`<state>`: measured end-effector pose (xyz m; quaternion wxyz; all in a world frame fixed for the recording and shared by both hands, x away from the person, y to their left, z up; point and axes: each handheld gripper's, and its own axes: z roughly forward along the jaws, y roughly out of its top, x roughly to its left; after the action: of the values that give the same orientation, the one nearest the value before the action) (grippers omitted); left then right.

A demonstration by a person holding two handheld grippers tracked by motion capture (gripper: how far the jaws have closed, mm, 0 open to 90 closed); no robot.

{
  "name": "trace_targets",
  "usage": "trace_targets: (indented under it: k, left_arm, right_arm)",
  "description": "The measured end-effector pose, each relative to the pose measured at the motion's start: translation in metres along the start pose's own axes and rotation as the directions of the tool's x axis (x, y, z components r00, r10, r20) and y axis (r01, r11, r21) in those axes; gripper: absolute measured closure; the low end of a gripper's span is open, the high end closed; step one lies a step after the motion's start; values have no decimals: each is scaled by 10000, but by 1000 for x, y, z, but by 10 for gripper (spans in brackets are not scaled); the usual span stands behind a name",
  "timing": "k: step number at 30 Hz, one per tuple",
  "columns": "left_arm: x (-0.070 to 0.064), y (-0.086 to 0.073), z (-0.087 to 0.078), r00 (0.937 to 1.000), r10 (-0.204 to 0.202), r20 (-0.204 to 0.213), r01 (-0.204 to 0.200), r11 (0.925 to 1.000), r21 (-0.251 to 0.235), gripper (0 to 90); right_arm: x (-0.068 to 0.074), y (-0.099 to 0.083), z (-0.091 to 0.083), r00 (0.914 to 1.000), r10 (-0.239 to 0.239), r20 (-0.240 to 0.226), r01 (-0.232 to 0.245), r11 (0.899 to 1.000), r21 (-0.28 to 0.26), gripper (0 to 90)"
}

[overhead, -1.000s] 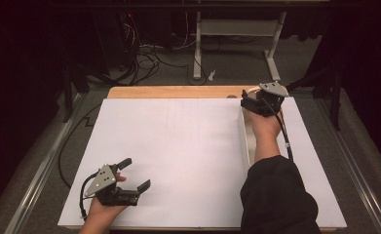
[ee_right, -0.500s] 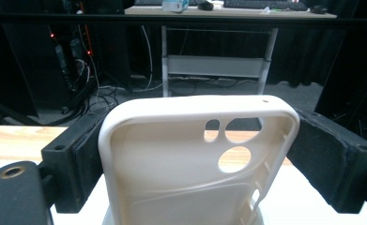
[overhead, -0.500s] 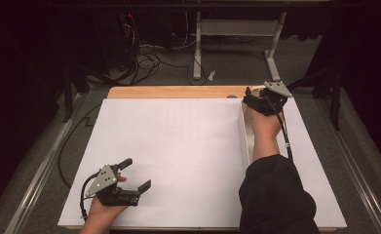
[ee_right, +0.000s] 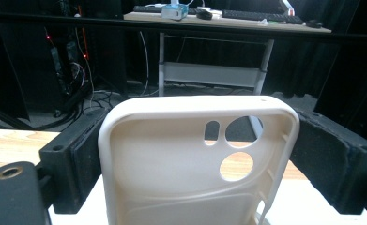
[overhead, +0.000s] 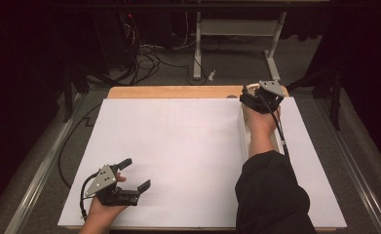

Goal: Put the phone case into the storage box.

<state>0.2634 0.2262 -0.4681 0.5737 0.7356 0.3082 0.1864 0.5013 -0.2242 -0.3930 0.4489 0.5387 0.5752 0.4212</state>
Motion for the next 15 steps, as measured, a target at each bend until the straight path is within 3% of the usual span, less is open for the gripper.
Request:
trace_targets:
  k: [15]
  left_arm:
    - [0, 0, 0, 10000, 11, -9, -11, 10000, -26, 23]
  right_arm:
    - [-1, 1, 1, 10000, -24, 56, 24, 10000, 18, 98]
